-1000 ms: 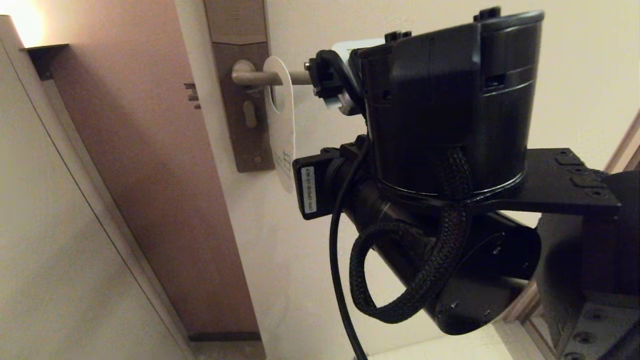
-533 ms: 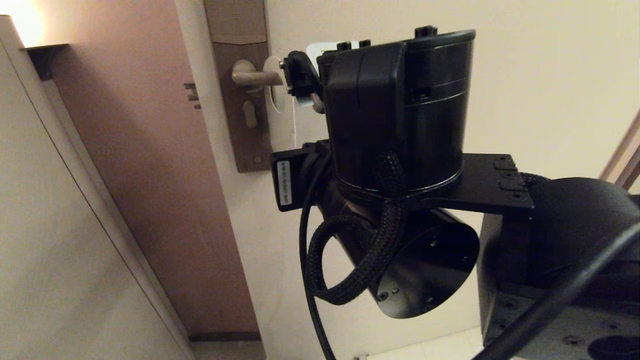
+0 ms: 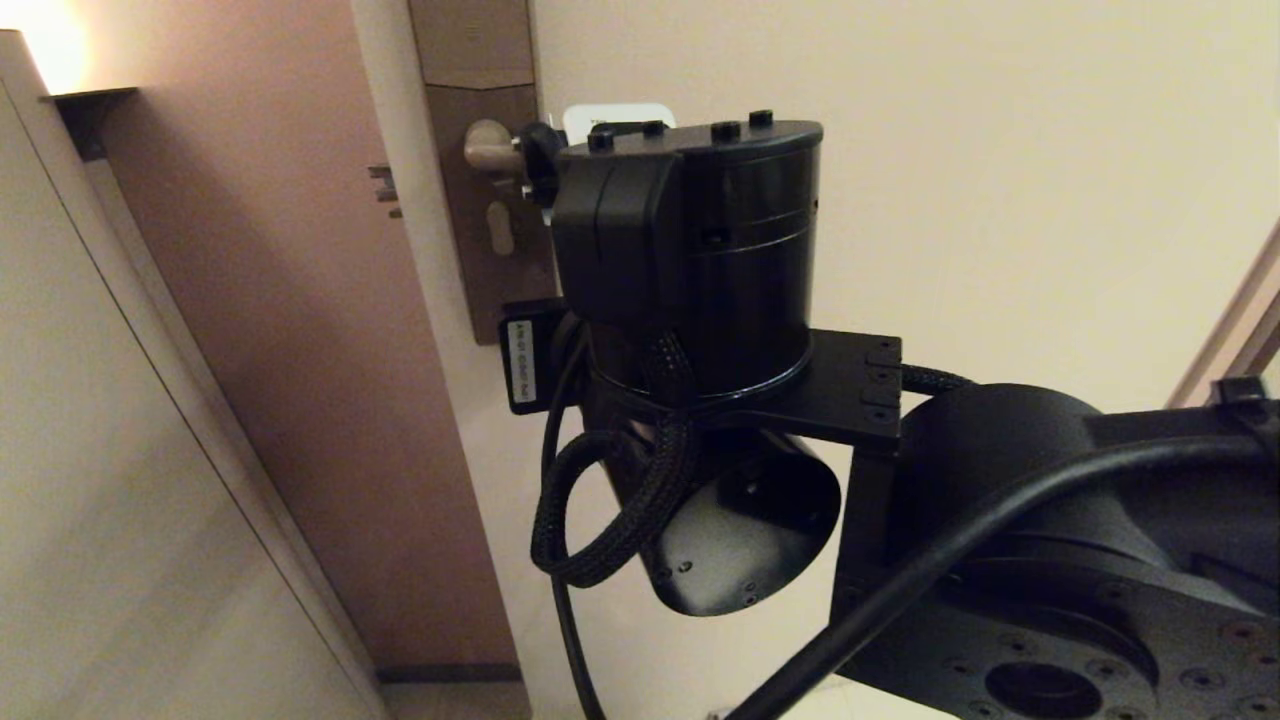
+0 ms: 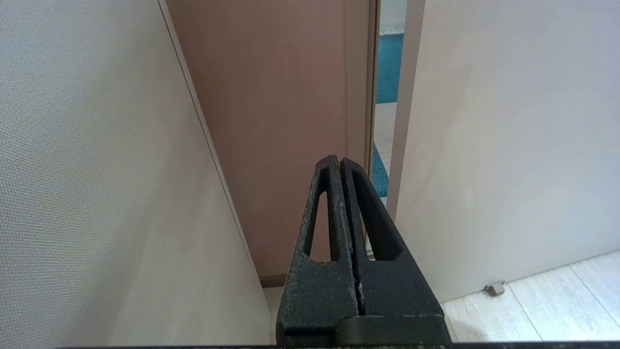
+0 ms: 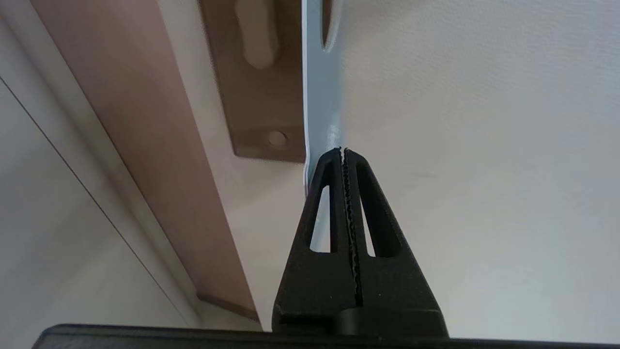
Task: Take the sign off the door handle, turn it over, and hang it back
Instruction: Hang the sign back with the other side facing out
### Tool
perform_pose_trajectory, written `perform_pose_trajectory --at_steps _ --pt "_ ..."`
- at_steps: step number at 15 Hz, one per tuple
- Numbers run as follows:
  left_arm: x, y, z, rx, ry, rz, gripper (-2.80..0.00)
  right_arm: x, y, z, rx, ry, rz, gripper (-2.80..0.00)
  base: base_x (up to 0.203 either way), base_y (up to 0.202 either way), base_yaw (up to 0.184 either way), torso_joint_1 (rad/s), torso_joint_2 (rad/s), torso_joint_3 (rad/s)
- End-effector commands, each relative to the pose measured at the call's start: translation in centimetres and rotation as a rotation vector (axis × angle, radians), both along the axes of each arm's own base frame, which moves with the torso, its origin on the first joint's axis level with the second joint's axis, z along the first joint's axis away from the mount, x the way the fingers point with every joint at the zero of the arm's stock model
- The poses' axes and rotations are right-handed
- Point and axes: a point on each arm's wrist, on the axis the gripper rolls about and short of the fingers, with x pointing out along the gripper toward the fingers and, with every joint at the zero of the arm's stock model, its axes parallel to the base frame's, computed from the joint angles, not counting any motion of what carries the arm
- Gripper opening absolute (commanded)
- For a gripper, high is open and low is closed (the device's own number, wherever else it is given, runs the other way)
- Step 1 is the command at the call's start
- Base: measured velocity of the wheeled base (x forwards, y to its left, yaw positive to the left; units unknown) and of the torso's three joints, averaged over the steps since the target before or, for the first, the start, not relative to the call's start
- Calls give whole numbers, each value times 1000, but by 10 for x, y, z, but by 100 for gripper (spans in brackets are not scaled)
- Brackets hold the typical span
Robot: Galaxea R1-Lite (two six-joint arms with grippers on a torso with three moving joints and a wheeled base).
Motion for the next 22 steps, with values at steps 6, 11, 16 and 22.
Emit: perform_pose_trajectory --at_steps 6,11,16,22 --pt "0 0 0 0 0 0 -280 7 15 -6 35 -19 -1 -280 0 0 0 0 0 0" --pt "0 0 0 0 1 0 -280 7 26 -4 85 -47 18 -280 0 0 0 0 0 0" --pt "0 0 0 0 1 0 -280 4 37 -8 90 -51 33 -280 0 0 0 0 0 0" --pt "0 0 0 0 1 0 -280 7 48 -10 126 -105 38 -280 0 0 0 0 0 0"
